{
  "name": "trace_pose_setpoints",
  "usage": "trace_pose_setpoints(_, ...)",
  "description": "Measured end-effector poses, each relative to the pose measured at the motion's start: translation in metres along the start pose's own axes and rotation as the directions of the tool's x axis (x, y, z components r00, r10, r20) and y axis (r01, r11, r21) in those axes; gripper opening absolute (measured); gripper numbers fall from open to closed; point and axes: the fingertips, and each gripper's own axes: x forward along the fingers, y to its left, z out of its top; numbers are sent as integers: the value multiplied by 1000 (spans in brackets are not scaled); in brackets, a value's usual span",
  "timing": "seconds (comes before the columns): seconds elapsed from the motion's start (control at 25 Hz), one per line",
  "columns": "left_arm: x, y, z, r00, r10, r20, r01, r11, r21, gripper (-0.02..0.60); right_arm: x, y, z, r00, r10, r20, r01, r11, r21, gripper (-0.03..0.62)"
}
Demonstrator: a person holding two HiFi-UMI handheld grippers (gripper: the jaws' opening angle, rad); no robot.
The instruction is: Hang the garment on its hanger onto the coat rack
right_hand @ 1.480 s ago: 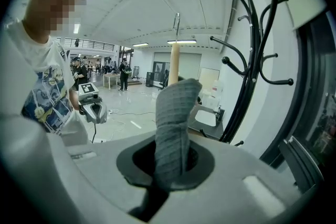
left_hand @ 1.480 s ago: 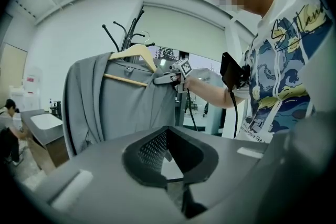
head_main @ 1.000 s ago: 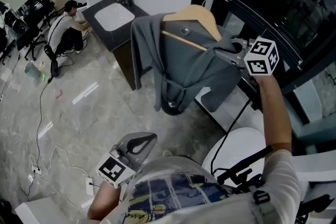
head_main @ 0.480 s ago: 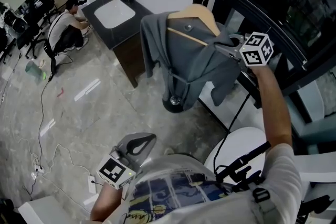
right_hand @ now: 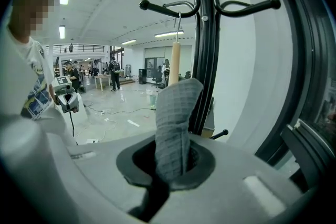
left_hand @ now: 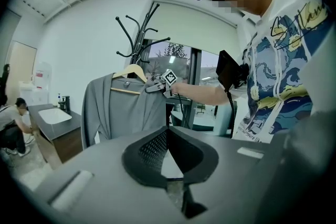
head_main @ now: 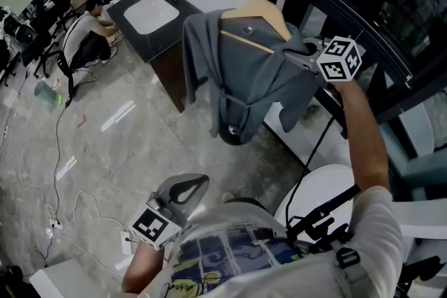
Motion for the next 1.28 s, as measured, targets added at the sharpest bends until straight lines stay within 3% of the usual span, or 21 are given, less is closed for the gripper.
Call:
trace_pose_setpoints(0.16, -10, -1, -1, 1000, 11, 4, -11, 1000, -1, 2, 2, -1, -2, 1000, -24, -2, 24, 1000, -8, 30)
trace_pose_setpoints(0.28, -20, -3, -3, 1000, 19, 2, -19, 1000, -4, 2, 1, -3, -3, 998, -67, -6, 67, 998, -15, 106)
trace_pose_setpoints(0.48, -35, -11, -9, 1000, 3, -7, -3, 1000, -3, 2, -11, -4, -7, 984, -178, -3, 178, 984, -19, 202)
trace_pose_setpoints(0.6, -49, -18, -12, 1000, -13, -5, 13, 1000, -1, 2, -28, 0, -11, 960, -279, -5, 279, 960, -17, 249)
trace_pose_setpoints(0.68, -60, -22, -15, 1000, -26, -8, 26, 1000, 0, 2, -45, 6, -11, 933, -360, 5, 360, 933, -20, 250)
trace_pose_setpoints(0.8, -74, -29, -21, 998, -54, -12, 54, 999, 8, 2, -74, 24, -12, 869, -495, 25, 495, 867, -47, 250)
trace_pose_setpoints(0.92, -86, -39, -27, 996, -92, -9, 92, 995, 29, 2, -96, 59, -18, 821, -569, 47, 571, 820, -37, 250)
trace_pose_setpoints(1.12, -113, -60, -32, 989, -146, -5, 146, 989, 33, 2, -104, 150, -33, 824, -564, 46, 564, 826, 21, 211)
trace_pose_setpoints(1.28, -136, -80, -40, 982, -191, -5, 191, 981, 32, 2, -106, 230, -42, 822, -566, 59, 560, 823, 96, 82)
